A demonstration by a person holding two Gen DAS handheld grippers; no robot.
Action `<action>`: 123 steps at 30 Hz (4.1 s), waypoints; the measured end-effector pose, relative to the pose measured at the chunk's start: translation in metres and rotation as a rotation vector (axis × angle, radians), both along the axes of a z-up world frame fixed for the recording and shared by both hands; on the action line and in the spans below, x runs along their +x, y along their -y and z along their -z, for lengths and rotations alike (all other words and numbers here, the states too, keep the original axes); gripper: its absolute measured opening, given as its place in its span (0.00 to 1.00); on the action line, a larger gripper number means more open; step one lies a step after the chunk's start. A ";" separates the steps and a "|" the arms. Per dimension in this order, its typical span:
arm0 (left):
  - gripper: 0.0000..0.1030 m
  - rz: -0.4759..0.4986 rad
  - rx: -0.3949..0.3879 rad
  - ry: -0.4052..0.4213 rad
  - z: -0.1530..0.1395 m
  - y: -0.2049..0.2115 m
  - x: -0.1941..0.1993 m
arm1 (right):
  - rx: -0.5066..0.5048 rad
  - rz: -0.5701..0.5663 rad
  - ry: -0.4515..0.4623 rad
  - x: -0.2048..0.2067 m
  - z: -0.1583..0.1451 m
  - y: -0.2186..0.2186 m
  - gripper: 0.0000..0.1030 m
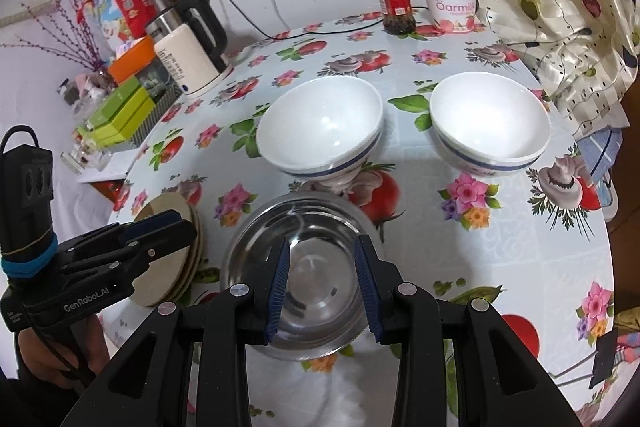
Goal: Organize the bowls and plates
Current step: 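Move the left gripper to the rim of a white bowl, then close the left gripper on the white bowl's rim, then lift the white bowl and carry it over the steel bowl with the left gripper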
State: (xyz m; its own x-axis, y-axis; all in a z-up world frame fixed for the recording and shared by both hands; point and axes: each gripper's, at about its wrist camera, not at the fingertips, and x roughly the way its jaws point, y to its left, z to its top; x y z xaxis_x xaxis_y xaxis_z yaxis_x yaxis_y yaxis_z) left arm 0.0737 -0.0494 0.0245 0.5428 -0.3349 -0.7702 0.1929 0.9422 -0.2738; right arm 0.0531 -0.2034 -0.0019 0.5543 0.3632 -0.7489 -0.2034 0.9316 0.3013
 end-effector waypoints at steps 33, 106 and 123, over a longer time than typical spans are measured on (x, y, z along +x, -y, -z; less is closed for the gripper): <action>0.35 -0.053 -0.135 -0.066 0.013 0.022 0.098 | 0.105 0.101 -0.014 0.090 0.014 0.028 0.26; 0.20 -0.029 -0.124 -0.008 -0.020 0.026 -0.003 | 0.077 0.103 0.060 -0.014 -0.026 0.006 0.19; 0.20 -0.011 -0.115 -0.086 0.007 0.029 -0.016 | 0.068 0.100 -0.040 -0.025 0.006 0.007 0.22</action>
State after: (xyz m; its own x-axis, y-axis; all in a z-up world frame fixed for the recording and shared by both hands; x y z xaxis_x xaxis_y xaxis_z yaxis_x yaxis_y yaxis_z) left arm 0.0575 -0.0781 0.0173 0.4803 -0.4181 -0.7711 0.1537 0.9056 -0.3953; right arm 0.0283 -0.2102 -0.0077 0.5604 0.3585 -0.7466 -0.0972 0.9237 0.3706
